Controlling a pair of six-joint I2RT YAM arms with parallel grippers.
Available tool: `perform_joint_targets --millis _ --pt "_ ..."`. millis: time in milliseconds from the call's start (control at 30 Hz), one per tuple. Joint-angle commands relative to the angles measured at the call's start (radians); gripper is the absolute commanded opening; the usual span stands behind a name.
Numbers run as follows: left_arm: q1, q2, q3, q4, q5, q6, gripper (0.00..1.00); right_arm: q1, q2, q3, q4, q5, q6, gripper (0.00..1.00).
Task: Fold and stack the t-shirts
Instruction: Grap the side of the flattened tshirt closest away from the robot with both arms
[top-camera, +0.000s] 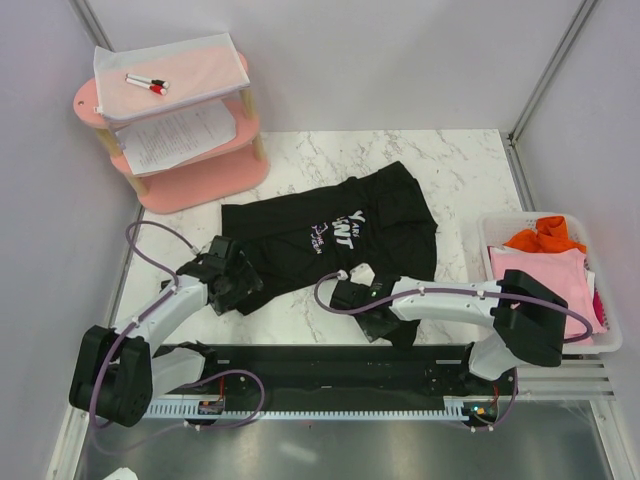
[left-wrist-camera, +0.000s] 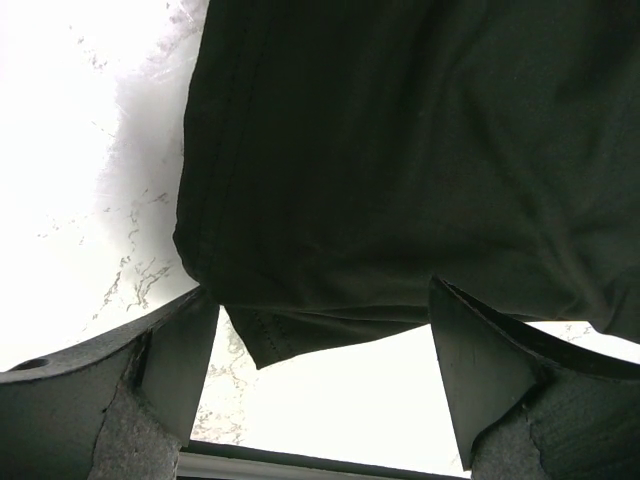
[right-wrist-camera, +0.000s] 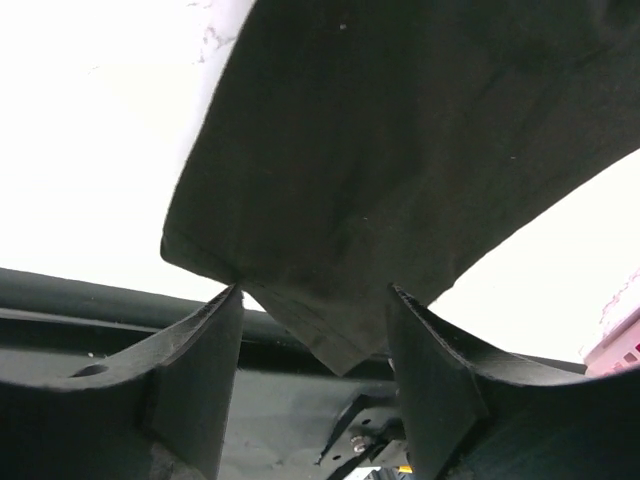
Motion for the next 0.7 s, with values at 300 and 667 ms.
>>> perform_joint_targets --millis 300,667 --pt "0.042 -0.013 -0.038 0.049 0.049 0.016 0.92 0.076 0.068 -0.043 0.034 0.050 0.050 0.51" --pt "0.064 -0.013 -0.067 0.040 0.023 0.022 0.71 0.083 0.111 -0.015 0.028 0.102 0.041 0.00"
